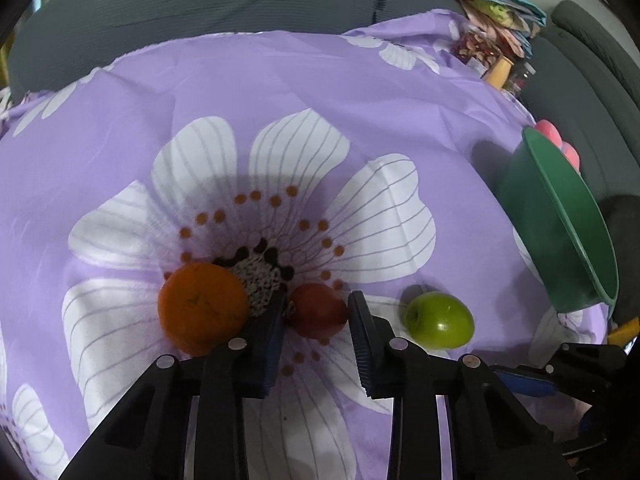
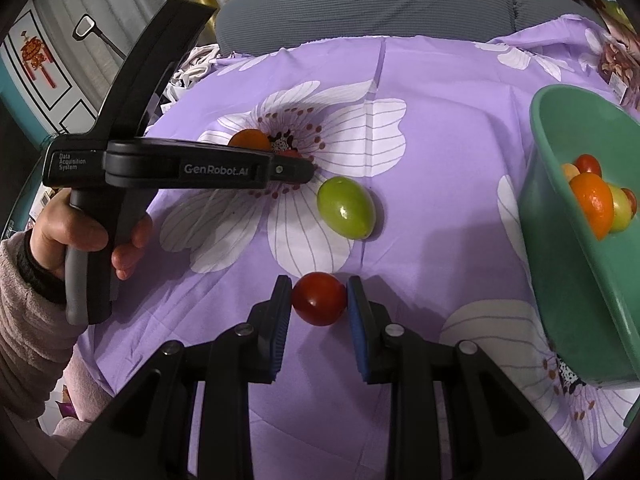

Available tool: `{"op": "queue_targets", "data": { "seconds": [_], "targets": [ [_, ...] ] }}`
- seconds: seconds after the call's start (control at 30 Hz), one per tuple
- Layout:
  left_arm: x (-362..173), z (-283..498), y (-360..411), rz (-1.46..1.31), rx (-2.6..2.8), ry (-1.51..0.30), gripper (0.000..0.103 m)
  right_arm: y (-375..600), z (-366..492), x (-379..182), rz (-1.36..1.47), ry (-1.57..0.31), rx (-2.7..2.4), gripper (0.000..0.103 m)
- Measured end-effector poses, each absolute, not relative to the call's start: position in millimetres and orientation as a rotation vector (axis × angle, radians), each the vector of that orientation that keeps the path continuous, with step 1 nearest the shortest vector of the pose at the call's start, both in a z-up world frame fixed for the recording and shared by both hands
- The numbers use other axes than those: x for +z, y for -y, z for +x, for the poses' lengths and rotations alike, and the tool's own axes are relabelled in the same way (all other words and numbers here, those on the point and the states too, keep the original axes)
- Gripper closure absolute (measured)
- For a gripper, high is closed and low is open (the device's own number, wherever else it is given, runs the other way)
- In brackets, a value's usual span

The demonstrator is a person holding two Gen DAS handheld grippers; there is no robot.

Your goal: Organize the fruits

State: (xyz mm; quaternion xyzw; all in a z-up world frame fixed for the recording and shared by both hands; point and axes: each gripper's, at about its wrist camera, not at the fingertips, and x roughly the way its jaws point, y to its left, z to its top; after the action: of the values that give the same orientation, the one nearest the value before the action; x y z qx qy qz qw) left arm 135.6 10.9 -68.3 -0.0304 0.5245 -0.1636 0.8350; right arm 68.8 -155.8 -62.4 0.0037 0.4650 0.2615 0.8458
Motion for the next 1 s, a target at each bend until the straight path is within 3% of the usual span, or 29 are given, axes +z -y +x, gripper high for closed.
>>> {"op": "queue_targets", "data": {
  "seconds": [1.0],
  "targets": [
    [-14.7,36.6,24.0,0.047,-0.399,-1.030,0.073,178.3,31.5,-15.1,0.017,-0.844,0.515,0.075]
  ]
}}
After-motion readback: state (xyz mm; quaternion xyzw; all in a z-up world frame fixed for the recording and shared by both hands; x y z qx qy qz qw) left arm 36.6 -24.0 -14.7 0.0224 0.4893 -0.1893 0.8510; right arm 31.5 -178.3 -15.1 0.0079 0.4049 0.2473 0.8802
